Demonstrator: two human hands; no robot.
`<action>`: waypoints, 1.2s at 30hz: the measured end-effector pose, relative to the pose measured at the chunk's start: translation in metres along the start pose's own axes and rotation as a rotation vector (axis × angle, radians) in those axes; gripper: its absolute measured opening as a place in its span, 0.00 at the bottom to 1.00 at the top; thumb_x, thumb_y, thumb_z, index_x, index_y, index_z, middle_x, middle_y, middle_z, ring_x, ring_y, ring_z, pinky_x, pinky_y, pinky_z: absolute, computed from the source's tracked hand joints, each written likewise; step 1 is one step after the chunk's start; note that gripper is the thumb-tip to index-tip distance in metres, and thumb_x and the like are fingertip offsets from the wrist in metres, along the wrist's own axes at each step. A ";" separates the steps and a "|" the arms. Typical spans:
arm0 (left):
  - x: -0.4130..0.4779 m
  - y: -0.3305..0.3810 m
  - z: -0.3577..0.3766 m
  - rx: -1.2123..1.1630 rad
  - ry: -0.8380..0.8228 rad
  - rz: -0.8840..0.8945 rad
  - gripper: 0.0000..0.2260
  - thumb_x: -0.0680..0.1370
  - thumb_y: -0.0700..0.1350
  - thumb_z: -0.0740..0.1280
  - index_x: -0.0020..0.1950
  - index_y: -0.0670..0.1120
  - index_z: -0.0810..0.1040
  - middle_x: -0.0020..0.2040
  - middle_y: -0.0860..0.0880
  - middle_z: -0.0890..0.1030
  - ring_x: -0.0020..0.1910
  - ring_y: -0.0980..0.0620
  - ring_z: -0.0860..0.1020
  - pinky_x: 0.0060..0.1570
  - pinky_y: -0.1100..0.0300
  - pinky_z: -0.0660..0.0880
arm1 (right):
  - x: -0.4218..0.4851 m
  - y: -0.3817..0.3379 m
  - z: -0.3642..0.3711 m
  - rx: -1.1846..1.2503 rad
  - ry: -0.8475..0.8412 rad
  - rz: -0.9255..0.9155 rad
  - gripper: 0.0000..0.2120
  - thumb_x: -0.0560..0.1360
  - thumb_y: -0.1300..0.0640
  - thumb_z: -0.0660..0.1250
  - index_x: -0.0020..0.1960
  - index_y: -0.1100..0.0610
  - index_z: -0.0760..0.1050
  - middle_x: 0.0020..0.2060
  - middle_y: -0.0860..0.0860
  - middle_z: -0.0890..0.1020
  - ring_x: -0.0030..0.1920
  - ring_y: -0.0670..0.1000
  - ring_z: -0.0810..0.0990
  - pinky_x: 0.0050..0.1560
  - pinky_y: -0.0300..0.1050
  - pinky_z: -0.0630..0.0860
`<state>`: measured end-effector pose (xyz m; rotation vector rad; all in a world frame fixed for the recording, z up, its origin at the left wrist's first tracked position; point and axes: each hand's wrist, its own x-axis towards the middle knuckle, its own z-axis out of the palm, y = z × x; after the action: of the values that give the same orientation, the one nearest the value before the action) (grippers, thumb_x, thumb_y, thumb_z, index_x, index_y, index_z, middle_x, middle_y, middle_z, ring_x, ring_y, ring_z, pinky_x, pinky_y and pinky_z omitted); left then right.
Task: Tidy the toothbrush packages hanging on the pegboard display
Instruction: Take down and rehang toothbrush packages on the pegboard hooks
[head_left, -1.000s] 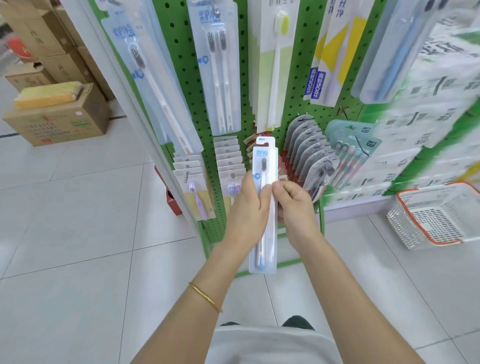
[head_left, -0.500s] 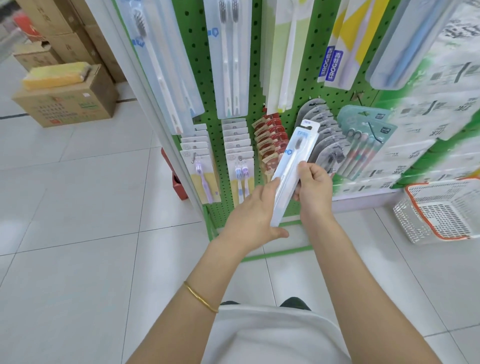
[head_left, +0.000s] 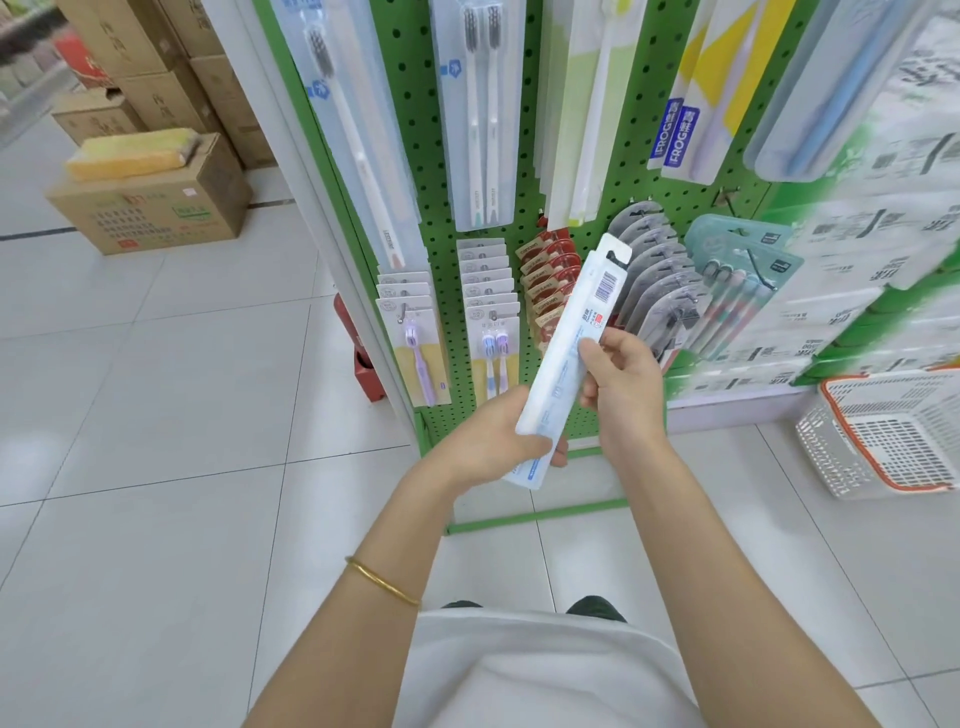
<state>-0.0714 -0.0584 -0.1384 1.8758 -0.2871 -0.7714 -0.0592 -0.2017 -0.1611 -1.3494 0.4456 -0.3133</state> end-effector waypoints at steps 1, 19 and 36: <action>-0.001 0.000 0.001 -0.047 0.001 -0.003 0.17 0.78 0.34 0.62 0.66 0.45 0.67 0.52 0.42 0.83 0.47 0.49 0.84 0.51 0.54 0.78 | -0.001 -0.001 0.000 -0.003 -0.032 -0.014 0.03 0.78 0.64 0.63 0.50 0.59 0.75 0.26 0.50 0.70 0.21 0.44 0.65 0.24 0.38 0.64; 0.003 0.045 -0.024 -0.078 0.369 0.185 0.10 0.82 0.51 0.56 0.55 0.48 0.73 0.49 0.50 0.80 0.47 0.53 0.79 0.52 0.53 0.75 | -0.009 -0.029 0.007 0.055 -0.426 -0.118 0.06 0.76 0.64 0.65 0.45 0.56 0.79 0.24 0.50 0.76 0.21 0.45 0.65 0.22 0.38 0.64; -0.002 0.085 -0.062 -0.532 0.506 0.287 0.07 0.82 0.43 0.59 0.47 0.44 0.75 0.45 0.46 0.78 0.46 0.49 0.76 0.56 0.48 0.75 | 0.000 -0.032 0.024 0.126 -0.843 0.227 0.37 0.61 0.43 0.78 0.60 0.66 0.73 0.52 0.59 0.82 0.52 0.57 0.80 0.55 0.53 0.75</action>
<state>-0.0216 -0.0483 -0.0464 1.4168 -0.0184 -0.1359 -0.0467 -0.1872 -0.1256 -1.1712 -0.1316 0.4099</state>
